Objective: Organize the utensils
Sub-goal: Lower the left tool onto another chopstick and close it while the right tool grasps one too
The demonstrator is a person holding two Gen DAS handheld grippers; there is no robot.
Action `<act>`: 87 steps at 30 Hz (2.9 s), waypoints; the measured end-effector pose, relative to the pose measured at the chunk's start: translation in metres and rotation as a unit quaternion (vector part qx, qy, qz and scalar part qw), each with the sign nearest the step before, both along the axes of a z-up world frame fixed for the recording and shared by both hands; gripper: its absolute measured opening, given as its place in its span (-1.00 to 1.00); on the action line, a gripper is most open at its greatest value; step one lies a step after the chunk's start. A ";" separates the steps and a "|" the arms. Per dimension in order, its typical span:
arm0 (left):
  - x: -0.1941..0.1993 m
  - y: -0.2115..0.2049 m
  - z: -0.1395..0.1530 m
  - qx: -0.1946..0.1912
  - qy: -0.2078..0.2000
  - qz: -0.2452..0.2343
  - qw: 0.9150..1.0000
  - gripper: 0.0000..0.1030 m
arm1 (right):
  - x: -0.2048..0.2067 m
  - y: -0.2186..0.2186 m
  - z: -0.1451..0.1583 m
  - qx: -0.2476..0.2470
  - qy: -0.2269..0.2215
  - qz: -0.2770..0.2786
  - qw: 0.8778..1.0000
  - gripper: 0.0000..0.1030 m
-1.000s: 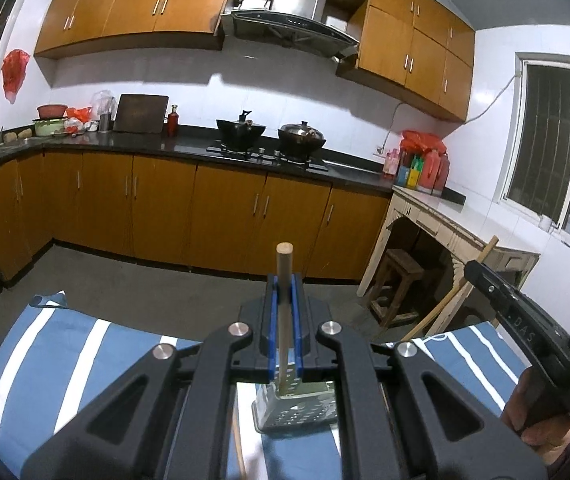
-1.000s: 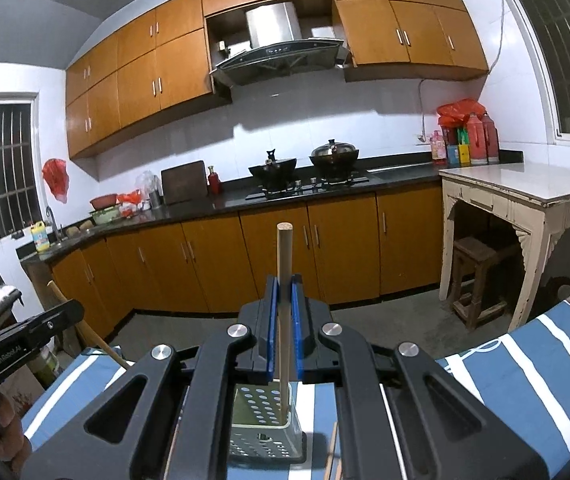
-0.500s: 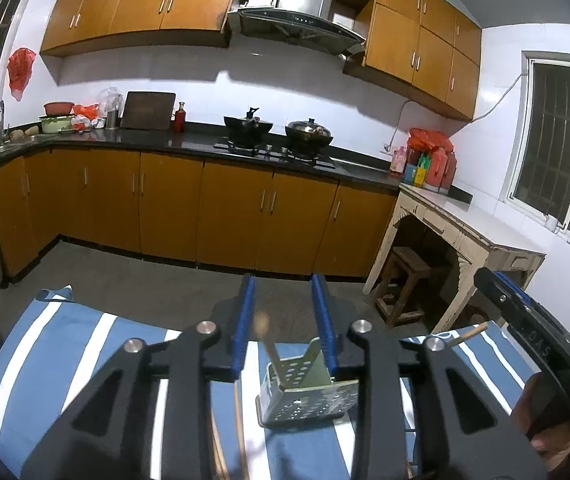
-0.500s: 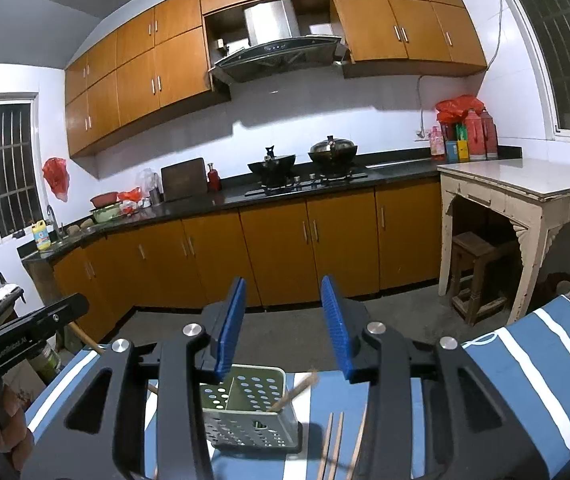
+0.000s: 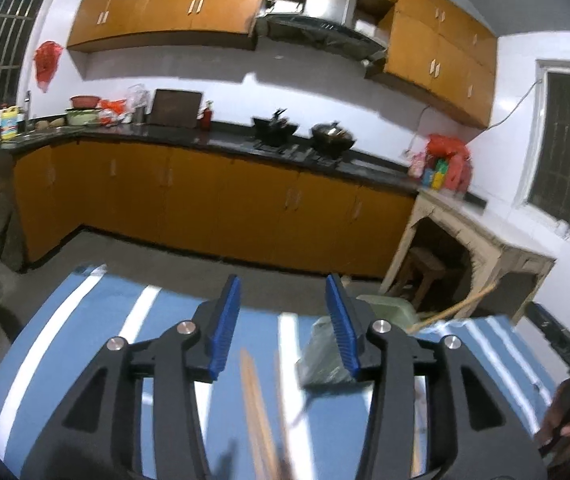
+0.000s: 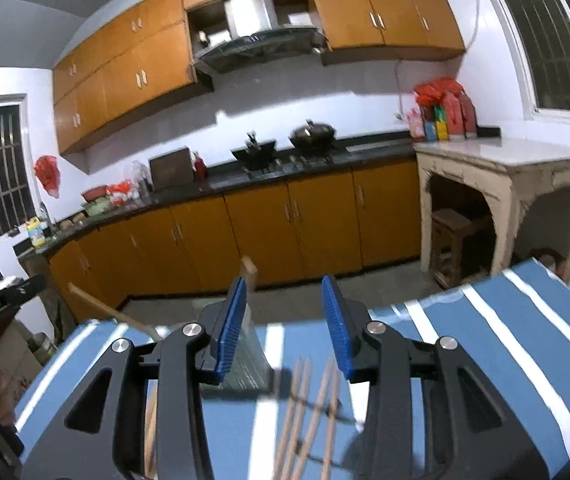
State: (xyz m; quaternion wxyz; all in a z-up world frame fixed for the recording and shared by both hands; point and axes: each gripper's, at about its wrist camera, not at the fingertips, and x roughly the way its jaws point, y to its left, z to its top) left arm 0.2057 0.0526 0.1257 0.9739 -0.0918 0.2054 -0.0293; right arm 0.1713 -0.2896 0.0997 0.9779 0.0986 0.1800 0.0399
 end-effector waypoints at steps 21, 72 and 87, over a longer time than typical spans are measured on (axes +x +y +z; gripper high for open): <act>-0.010 0.011 -0.171 0.020 0.189 -0.011 0.982 -0.17 | 0.021 0.014 -0.170 -0.052 0.242 -0.009 0.969 -0.73; 0.016 0.010 -0.197 0.067 0.235 -0.003 0.970 -0.80 | 0.020 -0.016 -0.169 -0.026 0.245 -0.057 0.968 -0.84; 0.013 0.003 -0.197 0.082 0.234 -0.012 0.969 -0.65 | 0.018 -0.018 -0.170 -0.025 0.245 -0.053 0.968 -0.83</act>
